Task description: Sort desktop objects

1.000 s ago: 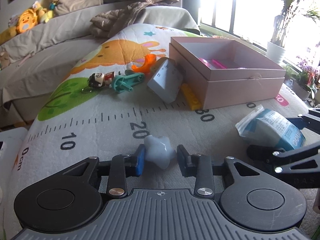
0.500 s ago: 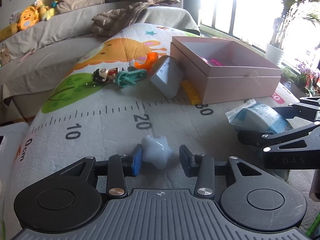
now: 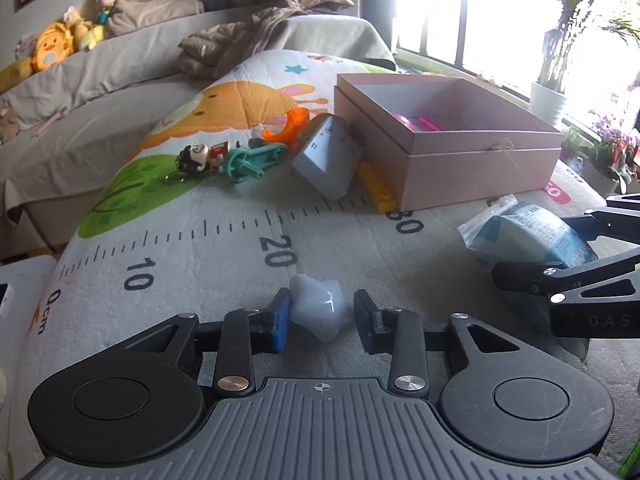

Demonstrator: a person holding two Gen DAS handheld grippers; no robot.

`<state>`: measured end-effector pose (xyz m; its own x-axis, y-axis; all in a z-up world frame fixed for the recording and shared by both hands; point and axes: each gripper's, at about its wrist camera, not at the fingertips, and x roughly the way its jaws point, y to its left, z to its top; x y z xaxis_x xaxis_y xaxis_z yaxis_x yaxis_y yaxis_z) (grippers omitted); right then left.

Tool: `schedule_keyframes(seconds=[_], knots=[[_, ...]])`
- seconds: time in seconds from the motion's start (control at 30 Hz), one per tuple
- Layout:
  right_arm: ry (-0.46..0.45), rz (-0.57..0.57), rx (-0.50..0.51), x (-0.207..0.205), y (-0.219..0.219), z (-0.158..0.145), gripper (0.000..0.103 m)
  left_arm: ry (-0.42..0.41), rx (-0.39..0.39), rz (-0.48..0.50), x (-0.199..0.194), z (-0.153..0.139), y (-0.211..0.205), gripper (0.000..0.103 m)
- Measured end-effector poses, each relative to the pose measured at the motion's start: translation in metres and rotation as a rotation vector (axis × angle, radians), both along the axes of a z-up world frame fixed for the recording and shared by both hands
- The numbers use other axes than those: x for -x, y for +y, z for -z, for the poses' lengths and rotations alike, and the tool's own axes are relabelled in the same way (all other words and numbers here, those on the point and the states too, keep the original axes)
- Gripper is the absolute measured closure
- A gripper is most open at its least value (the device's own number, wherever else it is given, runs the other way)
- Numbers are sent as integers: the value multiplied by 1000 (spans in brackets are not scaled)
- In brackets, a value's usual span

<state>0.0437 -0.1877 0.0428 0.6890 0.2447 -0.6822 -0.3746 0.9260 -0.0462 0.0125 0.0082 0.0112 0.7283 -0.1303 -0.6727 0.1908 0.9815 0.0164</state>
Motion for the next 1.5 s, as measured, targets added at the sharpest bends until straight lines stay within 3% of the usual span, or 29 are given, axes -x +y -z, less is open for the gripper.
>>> schedule_keyframes(seconds=[0.17, 0.33, 0.43, 0.53, 0.63, 0.67, 0.73, 0.8, 0.9, 1.03, 1.17, 1.3, 1.4, 1.5], knots=[[3, -40, -17, 12, -11, -12, 46, -67, -19, 42, 17, -13, -3, 66], [-65, -48, -85, 20, -43, -59, 47, -152, 13, 113, 16, -59, -7, 66], [-144, 4, -146, 9, -70, -105, 47, -235, 9, 185, -5, -90, -26, 66], [-212, 66, -158, -15, -88, -137, 47, -304, 11, 230, -40, -101, -57, 64], [-218, 108, -156, -53, -92, -151, 46, -263, 42, 198, -81, -93, -76, 50], [-206, 120, -161, -69, -93, -151, 46, -241, 52, 179, -86, -89, -75, 48], [-170, 141, -163, -98, -91, -146, 46, -220, 81, 190, -83, -79, -65, 30], [-114, 155, -166, -127, -87, -132, 46, -199, 70, 162, -74, -65, -50, 19], [-60, 172, -133, -163, -74, -103, 46, -145, 49, 109, -69, -45, -23, 17], [10, 202, -85, -193, -59, -65, 36, -82, 41, 32, -63, -24, 11, 8], [-16, 209, -39, -179, -49, -59, 36, -50, 34, -32, -60, -9, 35, 8], [-139, 44, 22, -134, -12, -79, 36, -22, 32, -124, -70, 0, 49, 7], [-81, -123, 16, -120, 31, -85, 37, -16, 30, -174, -72, -1, 57, 7], [-39, -181, 28, -127, 71, -82, 37, -9, 27, -187, -70, -1, 63, 5]])
